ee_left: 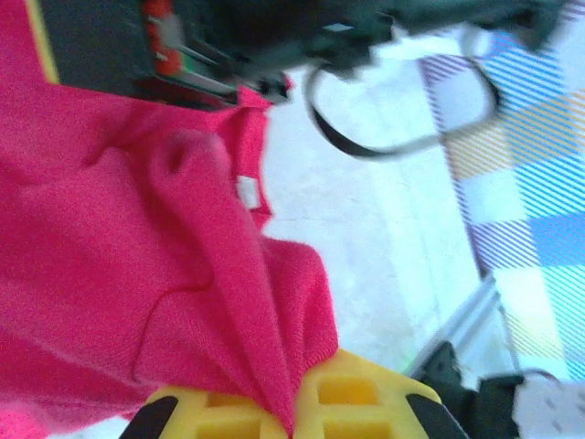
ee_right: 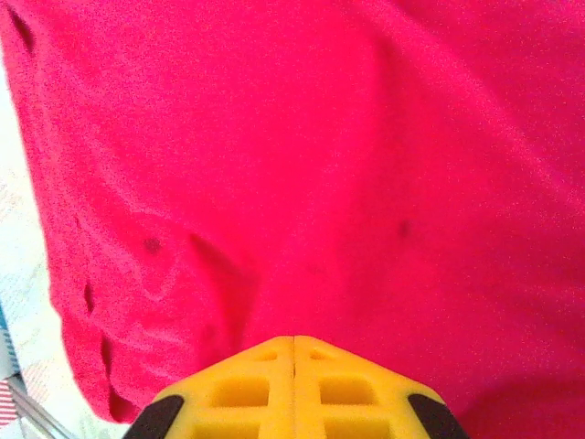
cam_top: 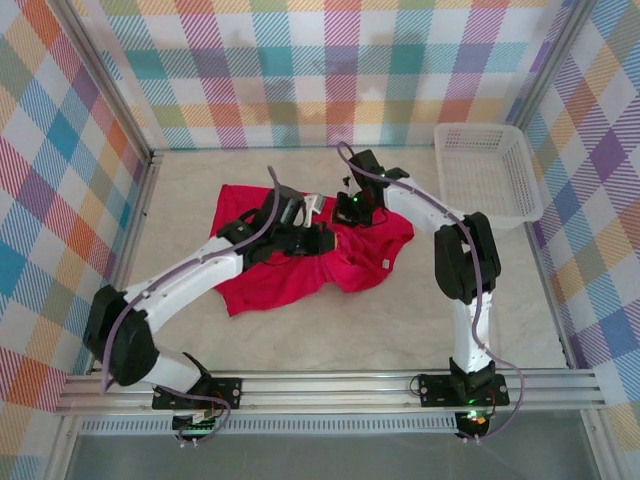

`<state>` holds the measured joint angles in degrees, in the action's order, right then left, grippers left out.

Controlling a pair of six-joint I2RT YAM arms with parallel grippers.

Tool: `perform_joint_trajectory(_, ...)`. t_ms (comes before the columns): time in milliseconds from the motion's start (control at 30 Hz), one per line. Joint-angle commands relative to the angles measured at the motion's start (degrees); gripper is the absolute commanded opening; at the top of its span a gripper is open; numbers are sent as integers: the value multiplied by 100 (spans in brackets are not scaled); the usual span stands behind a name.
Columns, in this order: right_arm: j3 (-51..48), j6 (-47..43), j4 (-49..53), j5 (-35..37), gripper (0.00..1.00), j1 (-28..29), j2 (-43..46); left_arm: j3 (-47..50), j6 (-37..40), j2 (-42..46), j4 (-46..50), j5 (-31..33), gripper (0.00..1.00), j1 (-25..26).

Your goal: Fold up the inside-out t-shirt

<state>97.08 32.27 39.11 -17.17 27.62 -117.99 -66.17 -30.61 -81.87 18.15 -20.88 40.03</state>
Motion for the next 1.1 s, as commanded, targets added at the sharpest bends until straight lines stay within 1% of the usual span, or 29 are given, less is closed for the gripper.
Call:
perform_joint_trajectory(0,171,-211,453,127,7,-48,148,582,84,110,-644,-707,0,-47)
perform_joint_trajectory(133,-134,-294,616,406,29,-46,673,1252,85,331,-857,-454,0,-231)
perform_joint_trajectory(167,-295,-292,607,471,31,-46,843,1407,69,355,-923,-426,0,-306)
perform_joint_trajectory(267,-803,-266,562,681,34,-33,1348,1759,-91,272,-1213,-493,0,-539)
perform_joint_trajectory(333,-1239,-206,395,692,33,-11,1693,1861,-185,176,-1372,-590,0,-634)
perform_joint_trajectory(500,-2400,-2,-498,236,25,296,2428,1885,-309,2,-1582,-752,0,-766)
perform_joint_trajectory(567,-2703,80,-842,90,25,468,2441,1855,-348,-53,-1625,-833,0,-811)
perform_joint_trajectory(633,-2815,149,-1060,-15,30,600,2288,1814,-357,-77,-1621,-848,0,-828)
perform_joint_trajectory(700,-2798,249,-1259,-157,33,710,2088,1810,-366,-83,-1610,-863,0,-830)
perform_joint_trajectory(767,-2660,308,-1303,-97,37,850,1850,1799,-367,-69,-1559,-847,0,-839)
perform_joint_trajectory(900,-2485,482,-1449,-28,37,917,1376,1813,-368,30,-1512,-838,0,-865)
perform_joint_trajectory(933,-2415,506,-1427,59,35,921,1275,1814,-382,61,-1502,-843,0,-874)
perform_joint_trajectory(1067,-1948,343,-868,557,13,911,1196,1836,-362,194,-1465,-889,0,-939)
